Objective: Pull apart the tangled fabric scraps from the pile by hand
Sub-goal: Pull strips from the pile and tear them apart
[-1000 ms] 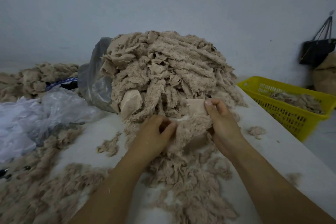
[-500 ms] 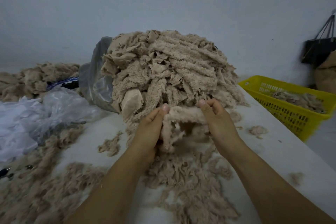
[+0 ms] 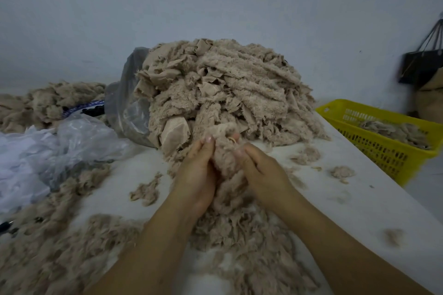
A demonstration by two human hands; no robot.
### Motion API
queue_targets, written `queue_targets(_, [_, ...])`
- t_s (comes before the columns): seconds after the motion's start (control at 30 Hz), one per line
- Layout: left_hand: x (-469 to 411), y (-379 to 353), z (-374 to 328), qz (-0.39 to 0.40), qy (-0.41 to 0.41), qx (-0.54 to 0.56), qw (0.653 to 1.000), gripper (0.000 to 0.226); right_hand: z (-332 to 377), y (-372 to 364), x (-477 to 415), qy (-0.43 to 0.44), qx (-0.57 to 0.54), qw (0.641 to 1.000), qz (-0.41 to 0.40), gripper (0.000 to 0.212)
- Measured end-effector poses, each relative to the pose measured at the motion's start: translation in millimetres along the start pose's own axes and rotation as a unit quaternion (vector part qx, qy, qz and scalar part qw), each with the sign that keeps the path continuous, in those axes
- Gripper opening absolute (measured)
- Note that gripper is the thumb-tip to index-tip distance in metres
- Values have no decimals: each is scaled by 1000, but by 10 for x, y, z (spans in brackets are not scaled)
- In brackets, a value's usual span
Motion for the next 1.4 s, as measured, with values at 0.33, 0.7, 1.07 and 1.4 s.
queue_targets(0.33, [-46,176,-76,-74,12,108,991,42,-342,293,-44,-148,-137,977,-69,37])
queue_targets(0.7, [-76,110,-83,-31,4,190,981,40,-115,-285,60,-2,121,982,148,30])
queue_targets(1.07, [35,-10,48,42,-47,-421,905,44,-213,223,-46,-71,4,997,-34,28])
queue_targets(1.4, [161,-157,-111,63,-64,-184,979,20,-578,411,-78,-182,111,973,-87,18])
Point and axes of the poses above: each hand's wrist, its own x-axis away from the middle knuckle, its own y-axis out of the back of the hand, z = x × y, the point moved 6 cm from there along -x, towards the middle knuckle, and after that the axes turned 2 degrees about x, right-handed, at the moved point
